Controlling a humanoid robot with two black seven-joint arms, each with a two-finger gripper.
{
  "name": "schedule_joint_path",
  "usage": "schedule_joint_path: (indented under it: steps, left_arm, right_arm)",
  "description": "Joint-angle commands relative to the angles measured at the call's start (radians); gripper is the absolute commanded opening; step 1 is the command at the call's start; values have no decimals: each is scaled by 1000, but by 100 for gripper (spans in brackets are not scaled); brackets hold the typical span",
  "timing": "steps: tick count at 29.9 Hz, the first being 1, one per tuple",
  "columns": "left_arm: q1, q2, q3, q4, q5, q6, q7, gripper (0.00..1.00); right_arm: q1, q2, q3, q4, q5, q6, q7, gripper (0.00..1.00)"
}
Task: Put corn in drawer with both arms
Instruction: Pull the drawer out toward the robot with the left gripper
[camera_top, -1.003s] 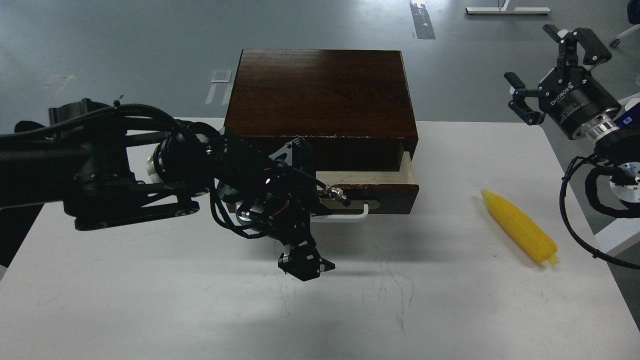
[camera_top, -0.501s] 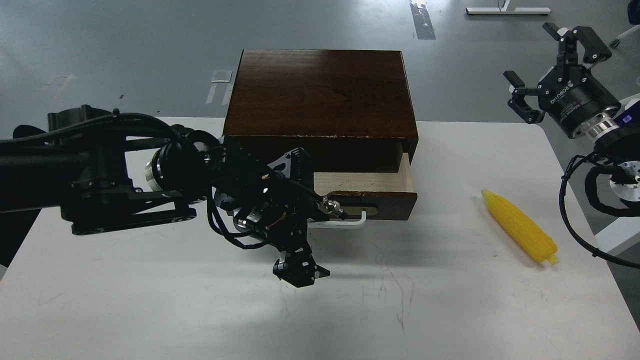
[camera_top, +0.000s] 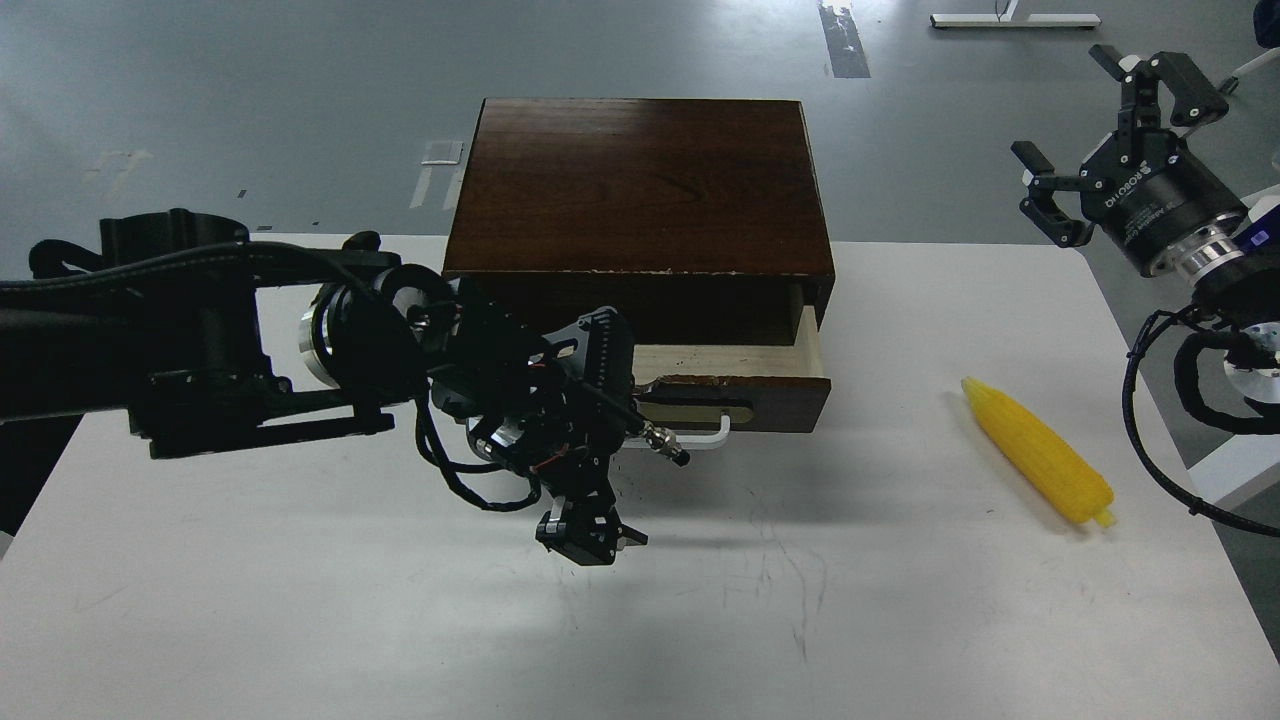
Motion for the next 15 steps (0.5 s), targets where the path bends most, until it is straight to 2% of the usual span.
schedule_joint_path:
  steps: [1,15]
  left_arm:
    - [-9,0,0,-1,0,0,-1,99]
    - [-29,0,-11,-33,-8,0,-1,99]
  right_arm:
    - [1,0,0,0,0,0,0,99]
    - [1,-1,0,2,0,0,0,100]
